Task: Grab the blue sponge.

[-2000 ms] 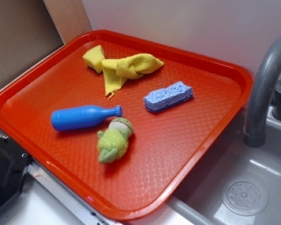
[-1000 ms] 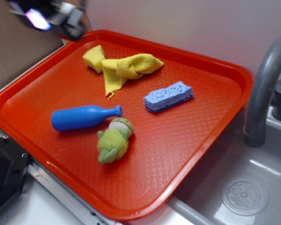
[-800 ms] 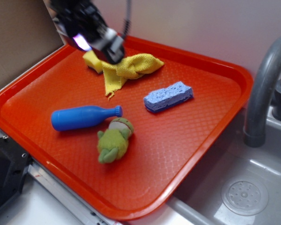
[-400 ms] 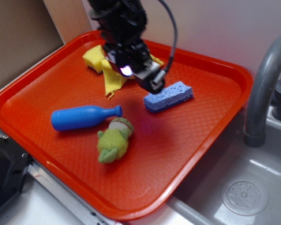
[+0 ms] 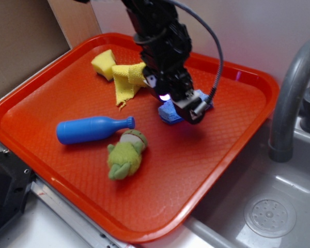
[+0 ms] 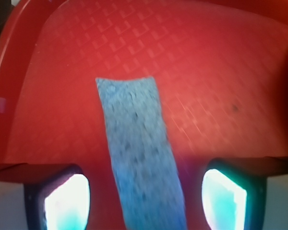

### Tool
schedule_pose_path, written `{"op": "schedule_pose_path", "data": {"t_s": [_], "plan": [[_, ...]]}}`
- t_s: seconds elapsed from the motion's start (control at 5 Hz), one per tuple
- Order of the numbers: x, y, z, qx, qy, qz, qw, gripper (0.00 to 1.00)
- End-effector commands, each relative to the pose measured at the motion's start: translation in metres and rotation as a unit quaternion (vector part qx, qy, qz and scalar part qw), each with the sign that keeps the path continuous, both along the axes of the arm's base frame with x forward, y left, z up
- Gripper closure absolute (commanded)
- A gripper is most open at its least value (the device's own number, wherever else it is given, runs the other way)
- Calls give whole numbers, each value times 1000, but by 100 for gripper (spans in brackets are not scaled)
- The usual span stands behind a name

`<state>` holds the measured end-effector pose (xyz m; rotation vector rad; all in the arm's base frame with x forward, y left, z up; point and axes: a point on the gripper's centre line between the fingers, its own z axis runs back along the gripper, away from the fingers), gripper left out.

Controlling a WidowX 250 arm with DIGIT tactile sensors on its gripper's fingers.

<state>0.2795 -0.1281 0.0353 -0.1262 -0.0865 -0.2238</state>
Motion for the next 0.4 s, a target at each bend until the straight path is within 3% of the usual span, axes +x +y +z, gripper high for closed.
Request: {"op": "schedule_pose_path", "data": {"t_s": [0.0,0.2], "plan": [[3,-11,-10,32,-17,-8,999,100],[2,-9,-10,57,-18,-3,998,100]]}}
